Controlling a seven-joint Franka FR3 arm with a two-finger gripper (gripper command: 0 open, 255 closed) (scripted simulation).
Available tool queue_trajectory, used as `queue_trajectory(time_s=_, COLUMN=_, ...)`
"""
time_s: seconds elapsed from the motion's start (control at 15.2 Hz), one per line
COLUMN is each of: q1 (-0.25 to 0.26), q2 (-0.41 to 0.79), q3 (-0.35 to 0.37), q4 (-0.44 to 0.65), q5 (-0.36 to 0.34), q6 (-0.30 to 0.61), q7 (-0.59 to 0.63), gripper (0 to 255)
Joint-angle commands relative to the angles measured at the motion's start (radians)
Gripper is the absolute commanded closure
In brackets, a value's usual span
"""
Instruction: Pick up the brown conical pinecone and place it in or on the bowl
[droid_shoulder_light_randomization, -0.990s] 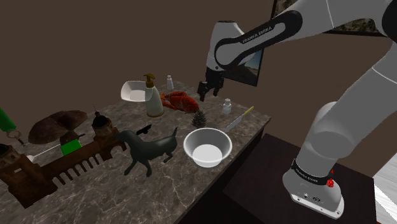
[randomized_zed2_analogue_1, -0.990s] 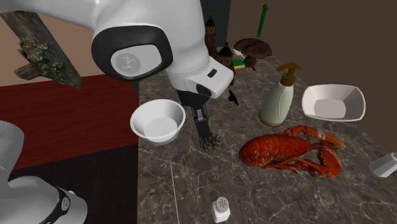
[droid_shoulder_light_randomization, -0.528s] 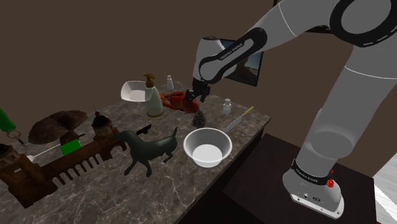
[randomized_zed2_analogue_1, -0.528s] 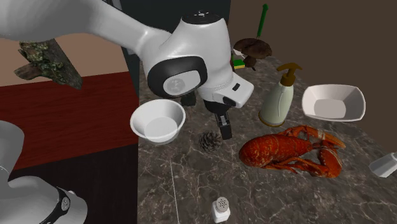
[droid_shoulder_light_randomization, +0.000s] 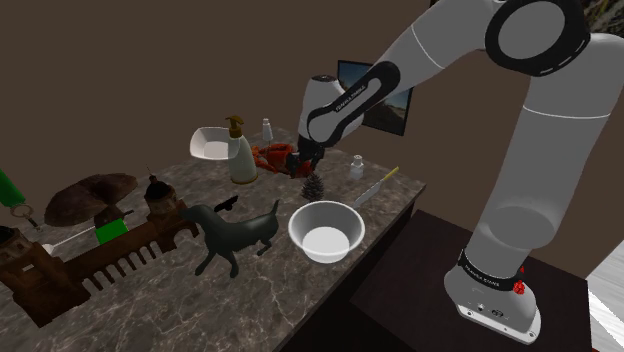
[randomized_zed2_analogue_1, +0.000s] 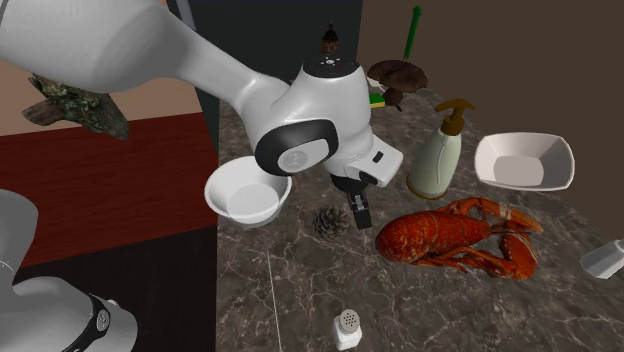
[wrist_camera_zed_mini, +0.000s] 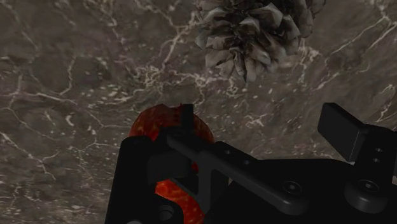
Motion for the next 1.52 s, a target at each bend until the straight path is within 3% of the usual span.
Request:
queue_trajectory(time_s=0.0, q1=0.001, q2=0.020, q3=0.000, q4=-0.001, q5=-0.002, q6=0.021, q7=0.002, gripper=0)
queue_trajectory(time_s=0.46, q1=0.001, q2=0.020, q3=0.000, q4=0.000, q5=-0.003, q6=0.020, q7=0.002, gripper=0)
queue_trajectory(time_s=0.53, q1=0.001, q2=0.020, q3=0.000, q4=0.000, q5=-0.003, q6=0.020, q7=0.002, gripper=255)
queue_trajectory(time_s=1.12, q1=0.001, q2=0.020, q3=0.000, q4=0.000, q5=-0.002, q6=0.020, q7=0.002, gripper=255)
queue_trajectory(time_s=1.19, q1=0.001, q2=0.020, q3=0.000, q4=0.000, q5=-0.002, q6=0.020, q7=0.002, gripper=0)
queue_trajectory(time_s=1.32, q1=-0.059, q2=-0.052, q3=0.022, q4=-0.042, q5=0.241, q6=-0.045, q7=-0.233, gripper=0)
queue_trajectory(time_s=1.45, q1=-0.094, q2=-0.111, q3=0.002, q4=-0.064, q5=0.428, q6=-0.150, q7=-0.424, gripper=0)
